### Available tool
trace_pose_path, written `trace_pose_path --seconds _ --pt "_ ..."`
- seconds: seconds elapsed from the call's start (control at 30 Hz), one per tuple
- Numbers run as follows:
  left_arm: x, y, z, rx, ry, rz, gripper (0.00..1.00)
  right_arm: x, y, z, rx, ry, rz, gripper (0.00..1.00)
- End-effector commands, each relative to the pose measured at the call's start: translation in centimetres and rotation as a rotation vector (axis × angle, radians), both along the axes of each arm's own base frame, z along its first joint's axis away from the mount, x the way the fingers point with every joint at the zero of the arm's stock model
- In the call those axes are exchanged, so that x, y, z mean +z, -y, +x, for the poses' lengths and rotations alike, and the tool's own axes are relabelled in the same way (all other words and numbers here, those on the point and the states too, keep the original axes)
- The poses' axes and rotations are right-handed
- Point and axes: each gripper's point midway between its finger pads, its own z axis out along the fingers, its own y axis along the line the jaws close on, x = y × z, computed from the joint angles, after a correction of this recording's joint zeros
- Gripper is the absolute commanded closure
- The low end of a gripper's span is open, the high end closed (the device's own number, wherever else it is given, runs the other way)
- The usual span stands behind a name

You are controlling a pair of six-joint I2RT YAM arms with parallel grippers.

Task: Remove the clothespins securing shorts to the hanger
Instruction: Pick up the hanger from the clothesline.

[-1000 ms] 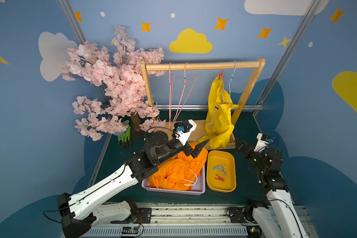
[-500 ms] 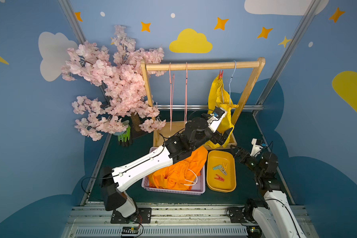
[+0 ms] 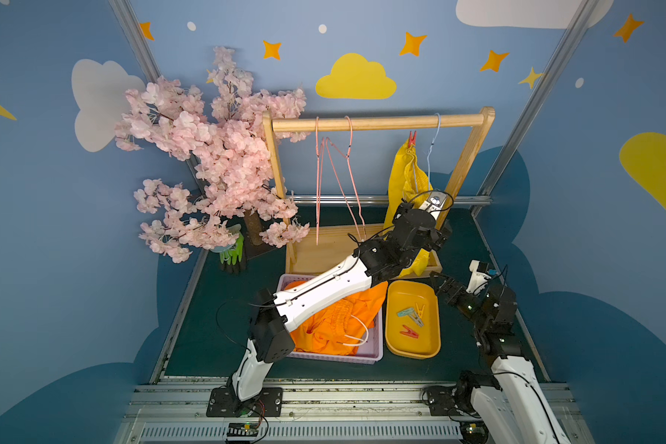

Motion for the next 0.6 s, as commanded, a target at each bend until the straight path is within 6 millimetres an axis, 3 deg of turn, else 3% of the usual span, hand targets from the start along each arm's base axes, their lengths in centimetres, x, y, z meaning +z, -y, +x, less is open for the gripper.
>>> trace_pose_path --seconds 0.0,0.07,0.13,0.23,0.3,0.43,0.57 --pt "-0.1 -0.4 0.7 0.05 0.004 0.054 0.14 0.5 -0.1 -0.2 0.006 0.044 -0.013 0.04" --pt "-0.3 -0.2 0.8 0.052 -0.003 0.074 0.24 0.6 -0.1 -0.2 0.005 0.05 -0.014 0.04" --pt "-0.5 -0.3 0.9 0.057 -0.011 0.083 0.4 0.7 -0.1 -0.3 0.007 0.051 -0.015 0.04" --pt "-0.2 -0.7 0.8 0.062 -0.011 0.083 0.7 0.7 -0.1 -0.3 0.01 0.049 -0.016 0.04" --pt "0.0 -1.0 0.8 0.064 -0.013 0.084 0.96 0.8 -0.2 -0.3 0.011 0.05 -0.016 0.04" --pt "1.2 -1.9 0.6 0.068 -0.01 0.064 0.97 1.0 -0.2 -0.4 0.014 0.052 -0.019 0.04" --pt "3.7 -3.3 0.6 0.075 0.025 -0.006 0.97 1.1 -0.2 -0.4 0.015 0.052 -0.024 0.04"
